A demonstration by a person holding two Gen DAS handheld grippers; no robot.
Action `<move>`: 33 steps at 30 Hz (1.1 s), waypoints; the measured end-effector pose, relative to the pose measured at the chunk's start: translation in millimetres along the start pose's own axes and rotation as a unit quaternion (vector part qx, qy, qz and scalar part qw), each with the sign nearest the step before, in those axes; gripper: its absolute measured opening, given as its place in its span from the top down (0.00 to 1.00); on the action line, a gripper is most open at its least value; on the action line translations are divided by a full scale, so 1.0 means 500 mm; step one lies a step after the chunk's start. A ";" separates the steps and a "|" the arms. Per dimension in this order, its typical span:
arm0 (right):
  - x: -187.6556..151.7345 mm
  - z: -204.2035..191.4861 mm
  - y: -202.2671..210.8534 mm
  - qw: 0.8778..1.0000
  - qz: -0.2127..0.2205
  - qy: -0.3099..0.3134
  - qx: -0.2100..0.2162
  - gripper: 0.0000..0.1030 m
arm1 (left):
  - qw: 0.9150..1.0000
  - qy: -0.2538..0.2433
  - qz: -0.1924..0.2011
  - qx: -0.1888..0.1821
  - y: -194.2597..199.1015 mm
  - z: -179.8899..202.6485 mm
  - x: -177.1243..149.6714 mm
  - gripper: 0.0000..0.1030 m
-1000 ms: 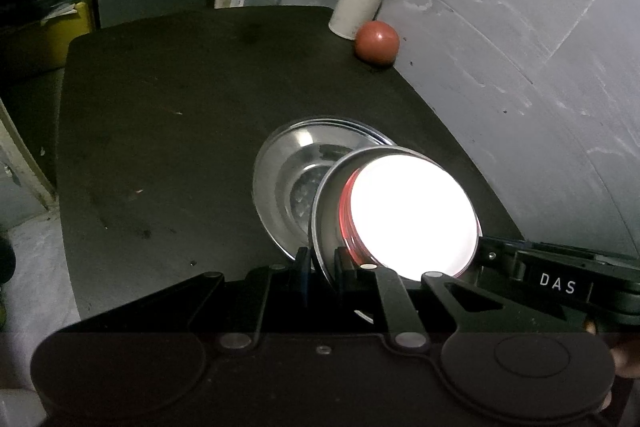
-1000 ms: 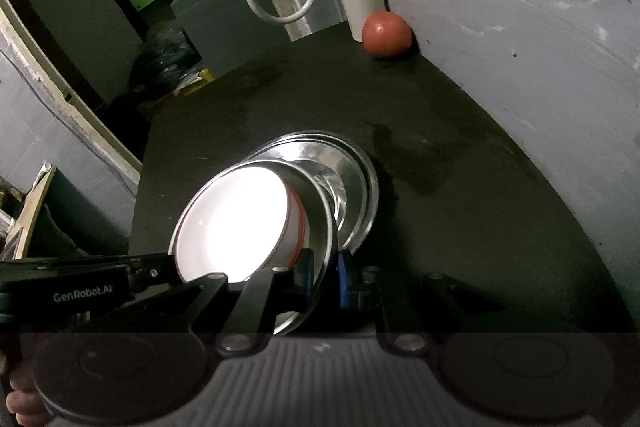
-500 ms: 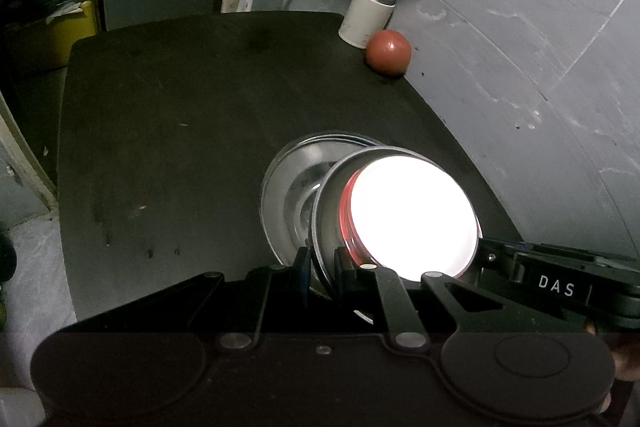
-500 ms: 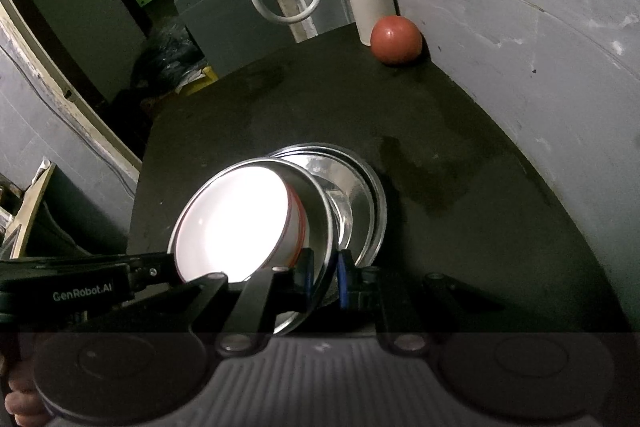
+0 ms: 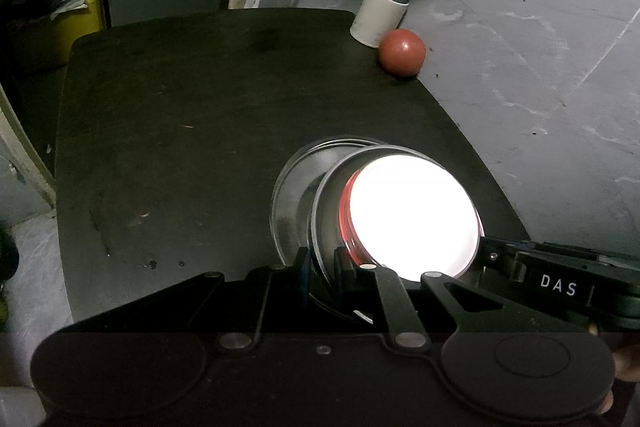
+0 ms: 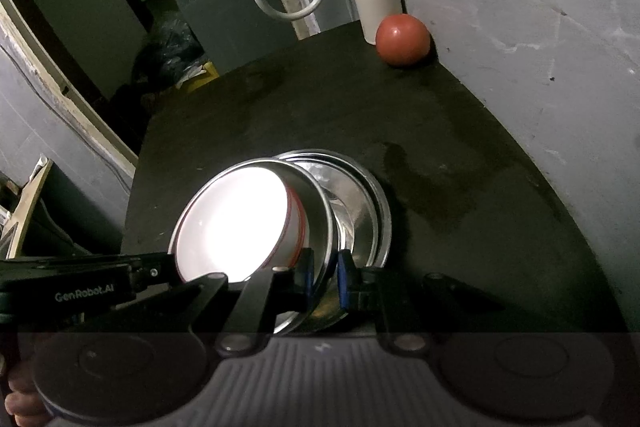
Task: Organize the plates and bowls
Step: 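Lower the steel bowl onto the labeled steel plate with both grippers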
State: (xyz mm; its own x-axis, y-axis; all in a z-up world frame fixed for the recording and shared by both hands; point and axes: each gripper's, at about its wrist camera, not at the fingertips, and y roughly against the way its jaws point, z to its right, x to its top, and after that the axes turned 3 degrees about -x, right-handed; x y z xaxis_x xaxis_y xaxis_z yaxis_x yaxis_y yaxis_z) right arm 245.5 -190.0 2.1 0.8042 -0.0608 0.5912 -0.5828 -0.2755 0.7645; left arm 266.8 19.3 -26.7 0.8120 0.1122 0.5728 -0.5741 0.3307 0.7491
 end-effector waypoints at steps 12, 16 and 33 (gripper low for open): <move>0.017 -0.008 -0.033 1.000 -0.002 0.008 -0.001 0.86 | 1.000 -0.001 0.002 0.006 -0.028 -0.013 0.018 0.89; 0.021 -0.008 -0.037 1.000 -0.001 0.009 -0.001 0.86 | 1.000 0.001 0.002 0.009 -0.035 -0.016 0.023 0.89; 0.025 -0.009 -0.050 1.000 0.000 0.006 -0.005 0.86 | 1.000 0.005 0.004 0.010 -0.037 -0.023 0.022 0.89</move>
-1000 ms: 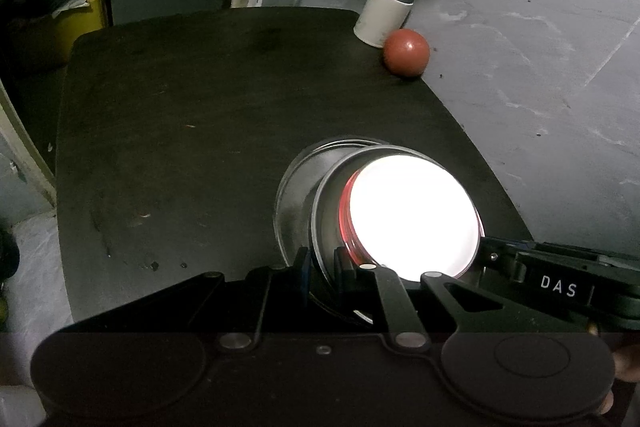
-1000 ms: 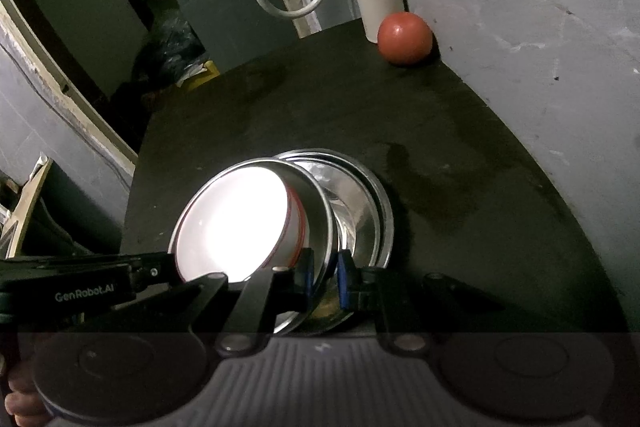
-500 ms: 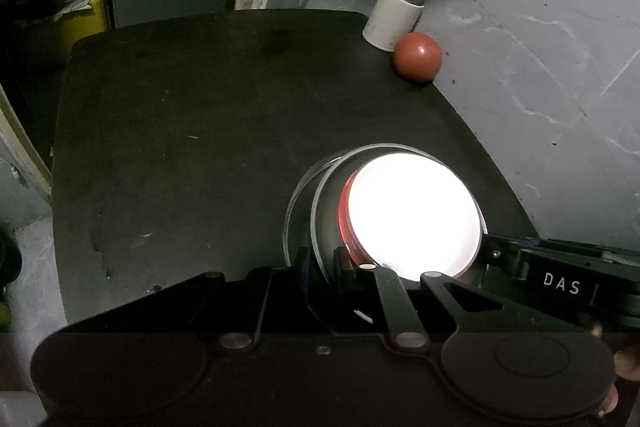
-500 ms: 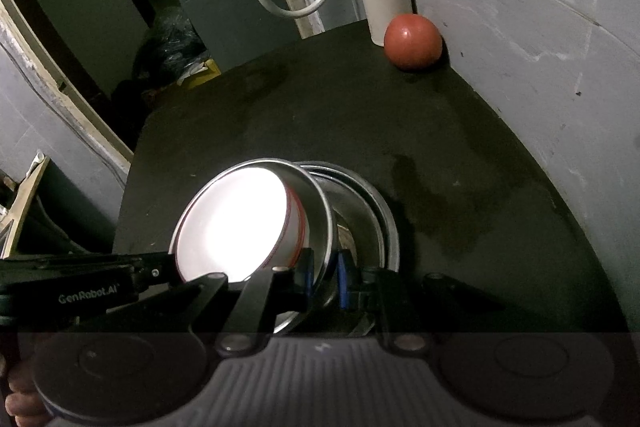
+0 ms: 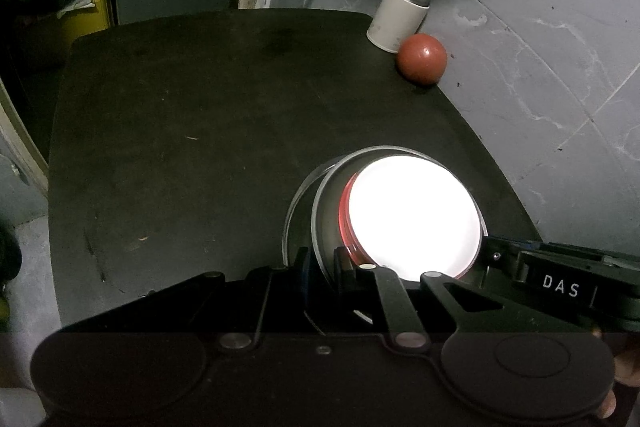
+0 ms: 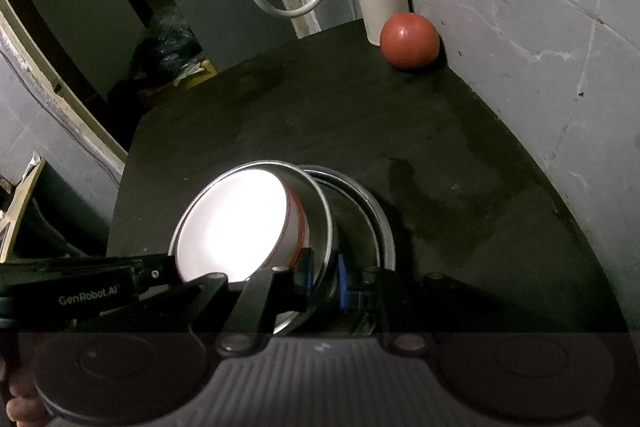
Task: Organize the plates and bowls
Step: 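Lower the steel bowl onto the labeled steel plate with both grippers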
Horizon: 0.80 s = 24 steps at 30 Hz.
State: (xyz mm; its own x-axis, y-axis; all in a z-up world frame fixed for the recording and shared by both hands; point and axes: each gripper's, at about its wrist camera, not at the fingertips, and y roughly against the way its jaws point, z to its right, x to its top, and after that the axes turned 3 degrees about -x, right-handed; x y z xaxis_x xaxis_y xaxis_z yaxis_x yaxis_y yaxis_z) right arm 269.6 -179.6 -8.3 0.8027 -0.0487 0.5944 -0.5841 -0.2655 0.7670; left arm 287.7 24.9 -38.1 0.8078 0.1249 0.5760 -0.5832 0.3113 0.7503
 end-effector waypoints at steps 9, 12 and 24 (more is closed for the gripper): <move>-0.002 0.003 -0.001 1.000 0.002 -0.005 -0.002 0.86 | 1.000 0.004 0.003 0.000 0.002 -0.002 0.003 0.89; -0.003 0.004 -0.002 1.000 0.004 -0.005 -0.003 0.86 | 1.000 0.005 0.004 0.000 0.003 -0.001 0.004 0.89; -0.005 0.006 -0.007 1.000 0.004 -0.007 -0.009 0.86 | 1.000 0.003 0.005 0.000 0.004 0.002 0.005 0.89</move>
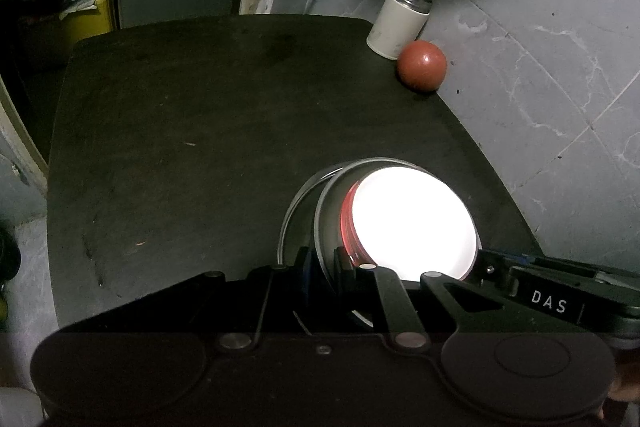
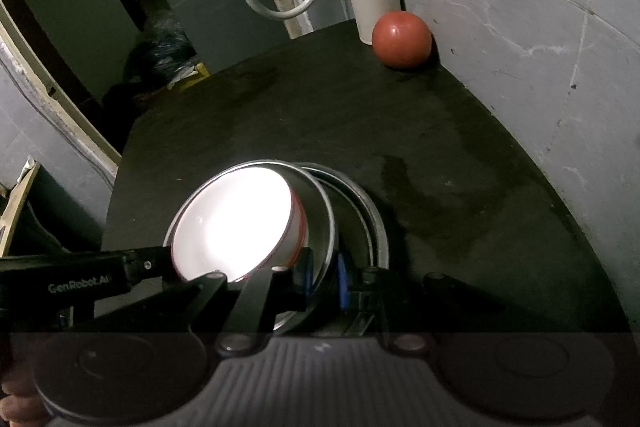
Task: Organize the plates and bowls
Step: 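Lower the steel bowl onto the labeled steel plate with both grippers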
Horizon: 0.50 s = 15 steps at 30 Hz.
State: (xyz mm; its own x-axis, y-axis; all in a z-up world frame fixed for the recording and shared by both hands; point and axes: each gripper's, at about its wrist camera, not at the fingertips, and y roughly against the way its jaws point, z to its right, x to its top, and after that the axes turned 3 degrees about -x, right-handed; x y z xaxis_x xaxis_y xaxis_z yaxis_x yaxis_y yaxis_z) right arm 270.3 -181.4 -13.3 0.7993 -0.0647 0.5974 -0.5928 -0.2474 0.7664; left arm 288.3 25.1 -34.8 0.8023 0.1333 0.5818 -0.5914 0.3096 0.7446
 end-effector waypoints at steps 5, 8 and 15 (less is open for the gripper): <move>0.000 0.000 0.000 1.000 0.001 -0.001 -0.001 0.85 | 1.000 0.000 0.000 0.000 0.000 0.000 0.000 0.89; 0.000 -0.001 -0.001 1.000 0.002 -0.001 -0.001 0.85 | 1.000 0.000 0.000 0.000 0.000 0.000 -0.001 0.89; -0.004 -0.003 0.002 1.000 0.005 0.003 -0.004 0.85 | 1.000 -0.003 0.001 0.004 0.002 0.000 0.003 0.84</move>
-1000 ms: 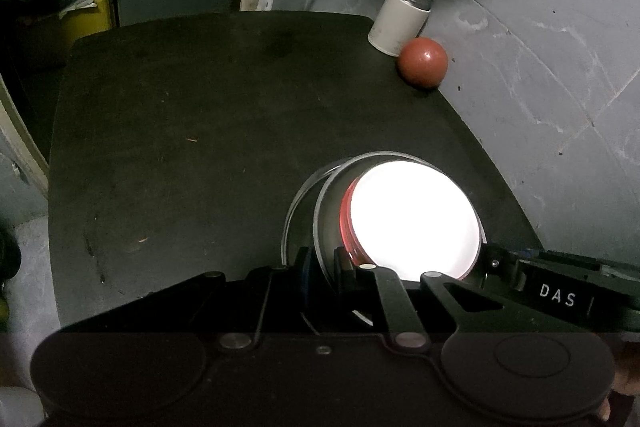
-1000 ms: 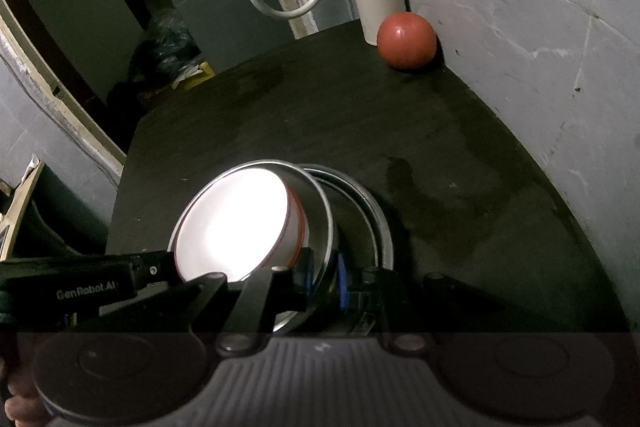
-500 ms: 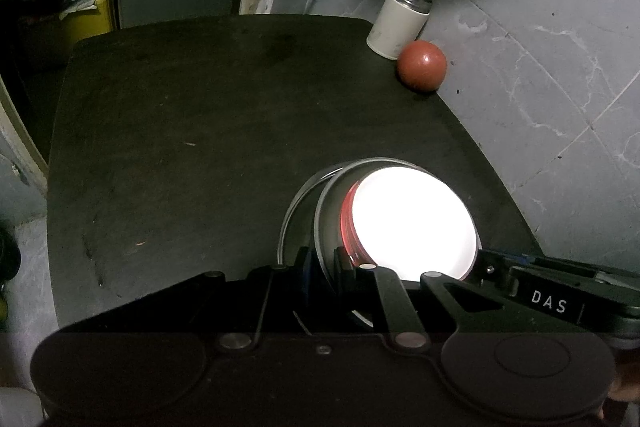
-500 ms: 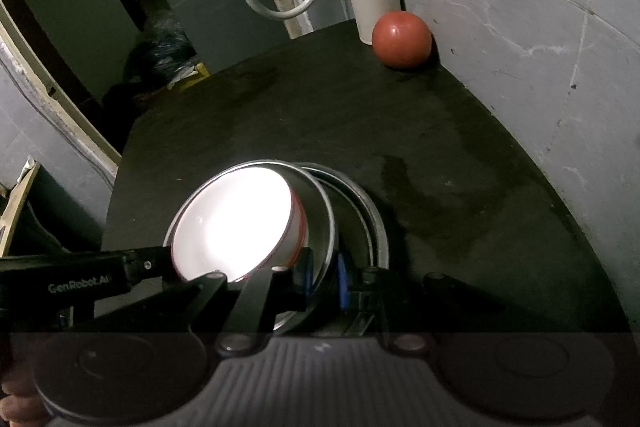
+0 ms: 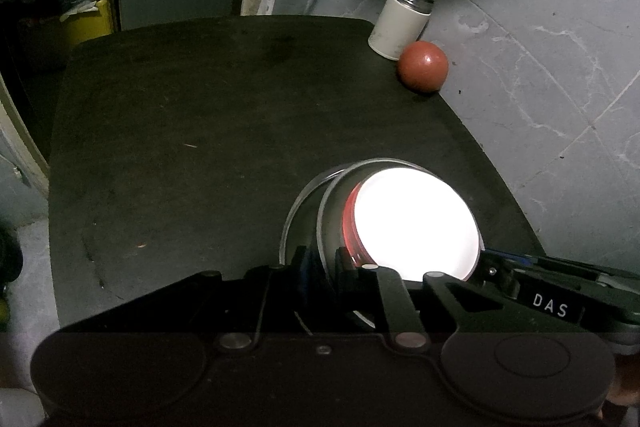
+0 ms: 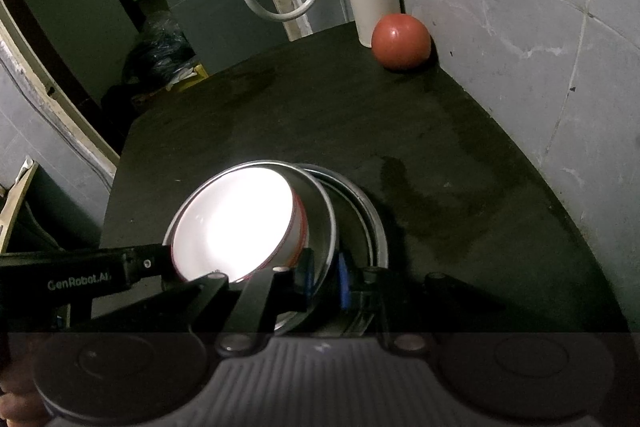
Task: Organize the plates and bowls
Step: 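Lower the steel bowl onto the labeled steel plate with both grippers, then open both grippers and release the steel bowl on the plate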
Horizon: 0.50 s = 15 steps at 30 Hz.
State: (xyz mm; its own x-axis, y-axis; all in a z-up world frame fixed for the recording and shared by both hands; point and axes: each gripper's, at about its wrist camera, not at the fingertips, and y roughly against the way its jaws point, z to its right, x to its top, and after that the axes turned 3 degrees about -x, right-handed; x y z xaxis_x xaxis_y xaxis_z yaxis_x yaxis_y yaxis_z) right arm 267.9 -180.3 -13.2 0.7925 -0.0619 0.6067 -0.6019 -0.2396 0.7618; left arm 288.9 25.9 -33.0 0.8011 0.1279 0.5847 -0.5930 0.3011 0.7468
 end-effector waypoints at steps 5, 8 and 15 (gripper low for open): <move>-0.001 -0.007 0.001 1.000 0.004 0.007 -0.009 0.83 | 1.000 0.004 0.001 0.010 0.000 -0.002 0.003 0.76; 0.000 -0.007 0.002 1.000 0.006 0.007 -0.014 0.82 | 1.000 0.004 0.001 0.018 0.000 -0.004 0.002 0.69; 0.000 -0.001 0.001 1.000 0.008 0.001 -0.025 0.72 | 1.000 0.002 0.014 0.025 0.007 -0.010 0.010 0.56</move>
State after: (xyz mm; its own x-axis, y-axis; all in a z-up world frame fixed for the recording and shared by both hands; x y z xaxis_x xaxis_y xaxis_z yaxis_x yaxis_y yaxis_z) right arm 267.7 -180.2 -12.6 0.7825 -0.0642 0.6194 -0.6189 -0.1896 0.7622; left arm 291.3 32.6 -28.9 0.7838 0.1397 0.6050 -0.6192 0.2487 0.7448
